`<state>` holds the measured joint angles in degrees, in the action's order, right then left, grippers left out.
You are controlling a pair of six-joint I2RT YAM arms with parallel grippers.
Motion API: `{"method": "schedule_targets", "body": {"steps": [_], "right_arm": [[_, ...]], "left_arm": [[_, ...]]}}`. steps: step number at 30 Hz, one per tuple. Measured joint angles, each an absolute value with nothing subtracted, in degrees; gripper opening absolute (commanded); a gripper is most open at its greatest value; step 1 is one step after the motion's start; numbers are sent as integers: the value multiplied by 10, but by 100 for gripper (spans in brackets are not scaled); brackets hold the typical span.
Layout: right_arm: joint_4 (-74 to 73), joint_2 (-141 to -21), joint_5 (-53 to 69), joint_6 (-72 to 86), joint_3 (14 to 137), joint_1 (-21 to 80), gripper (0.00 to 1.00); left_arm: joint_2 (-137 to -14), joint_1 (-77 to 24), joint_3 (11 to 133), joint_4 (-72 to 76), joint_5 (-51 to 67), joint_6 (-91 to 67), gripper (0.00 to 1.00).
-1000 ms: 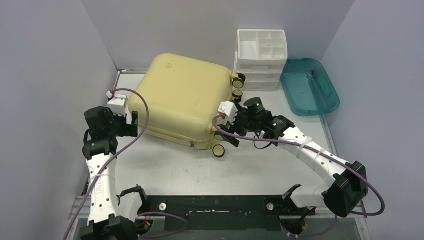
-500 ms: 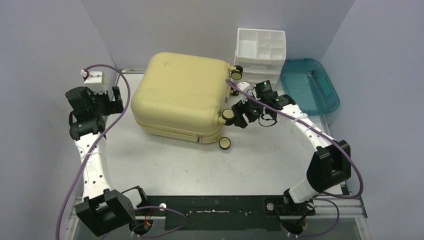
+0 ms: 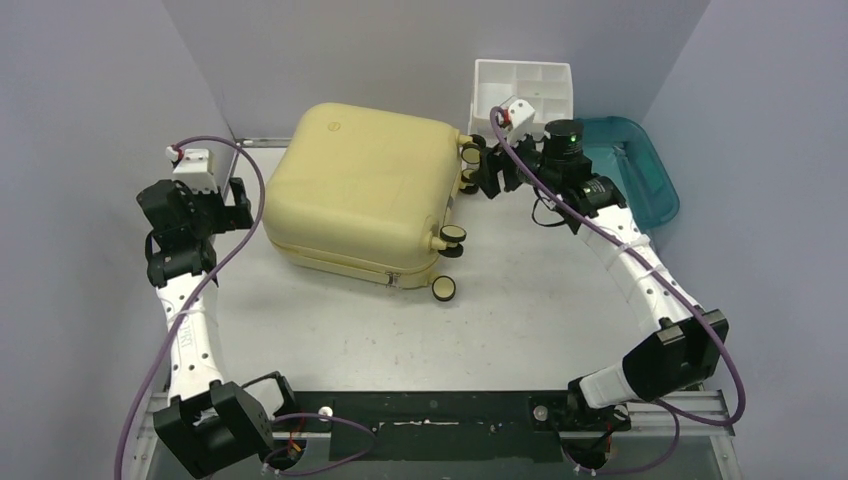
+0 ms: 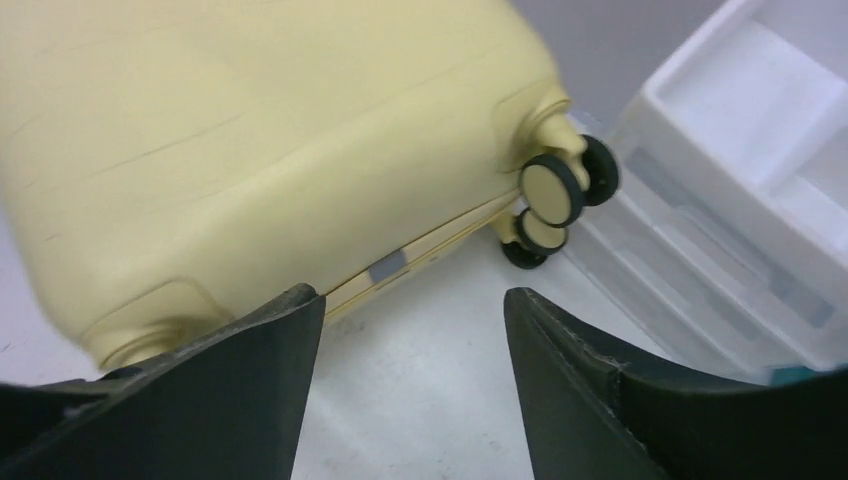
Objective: Open, take out, and arrange the luggage
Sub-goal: Adjust the luggage at the center of the board.
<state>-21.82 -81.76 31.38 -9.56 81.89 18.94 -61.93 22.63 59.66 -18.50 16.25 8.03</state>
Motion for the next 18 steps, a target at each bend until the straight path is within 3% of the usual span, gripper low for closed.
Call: {"method": "schedule_targets", "body": {"steps": [3,6,12,18], "right_arm": [[-186,-852,249,-67,839,189,38],[-168,-914,197,-48,858,195,29],[-176,-1062,130,-47,918,248,29],[-251,-1126,74,-86,971,299,31]], "left_arm": [[-643,226,600,-164,159,66,97],[-670,226,603,-142,156,50,97],[-712,227,603,-108,157,37,97],[-708,227,574,-84,178,48,97]]}}
